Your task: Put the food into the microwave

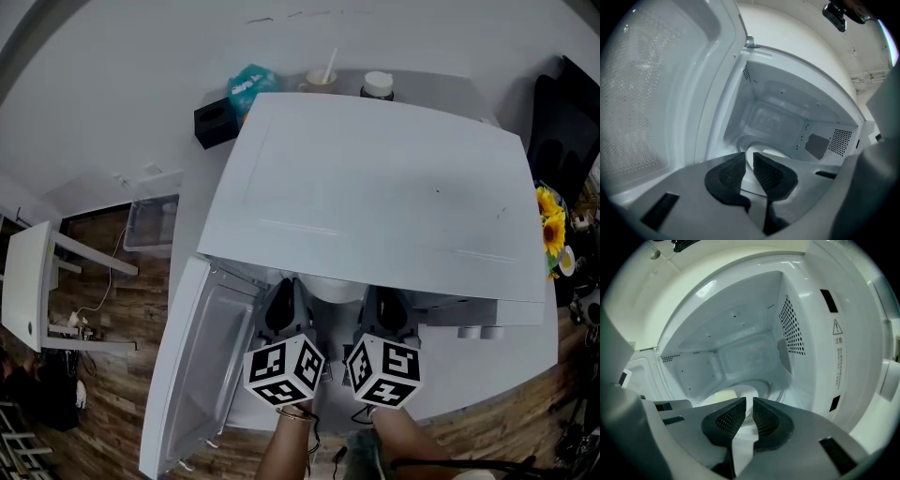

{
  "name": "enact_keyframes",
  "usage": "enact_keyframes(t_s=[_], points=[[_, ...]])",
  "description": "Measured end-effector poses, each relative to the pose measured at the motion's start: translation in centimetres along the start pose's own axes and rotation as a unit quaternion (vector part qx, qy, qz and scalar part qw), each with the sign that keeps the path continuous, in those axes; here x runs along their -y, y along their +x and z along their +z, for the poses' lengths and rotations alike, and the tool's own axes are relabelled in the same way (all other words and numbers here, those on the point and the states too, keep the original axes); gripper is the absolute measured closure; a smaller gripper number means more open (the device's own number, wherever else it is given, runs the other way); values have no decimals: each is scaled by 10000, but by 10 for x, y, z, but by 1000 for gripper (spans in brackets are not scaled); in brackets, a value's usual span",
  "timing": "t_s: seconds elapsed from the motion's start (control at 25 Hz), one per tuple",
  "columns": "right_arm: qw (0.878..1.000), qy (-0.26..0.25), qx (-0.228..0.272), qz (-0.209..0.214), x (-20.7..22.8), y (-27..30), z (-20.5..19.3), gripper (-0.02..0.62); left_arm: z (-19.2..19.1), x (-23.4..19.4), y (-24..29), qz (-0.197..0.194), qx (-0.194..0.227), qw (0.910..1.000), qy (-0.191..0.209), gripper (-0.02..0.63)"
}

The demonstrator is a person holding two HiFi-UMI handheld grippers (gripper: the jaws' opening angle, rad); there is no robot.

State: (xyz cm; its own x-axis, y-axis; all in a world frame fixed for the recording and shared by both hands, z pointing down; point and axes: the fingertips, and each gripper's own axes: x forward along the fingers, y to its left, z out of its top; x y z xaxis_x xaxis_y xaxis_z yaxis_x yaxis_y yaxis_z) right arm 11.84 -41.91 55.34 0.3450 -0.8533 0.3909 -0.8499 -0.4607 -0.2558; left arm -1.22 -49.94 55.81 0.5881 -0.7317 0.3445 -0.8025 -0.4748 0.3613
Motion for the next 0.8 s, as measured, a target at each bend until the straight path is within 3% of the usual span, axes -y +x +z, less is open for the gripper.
enact_keyframes(t_s=[0.12, 0.44, 0.8], points=[[9992, -306, -93, 253, -6, -12, -3, 540, -2, 3, -14, -8, -76, 9999, 119, 601], [9931, -823, -163, 818, -9, -55, -2, 569, -13, 24, -64, -98, -277, 9988, 388, 603], [9811, -1260, -438, 1403, -14, -113, -2, 578, -18, 48, -125, -108, -441, 9986, 262, 603]])
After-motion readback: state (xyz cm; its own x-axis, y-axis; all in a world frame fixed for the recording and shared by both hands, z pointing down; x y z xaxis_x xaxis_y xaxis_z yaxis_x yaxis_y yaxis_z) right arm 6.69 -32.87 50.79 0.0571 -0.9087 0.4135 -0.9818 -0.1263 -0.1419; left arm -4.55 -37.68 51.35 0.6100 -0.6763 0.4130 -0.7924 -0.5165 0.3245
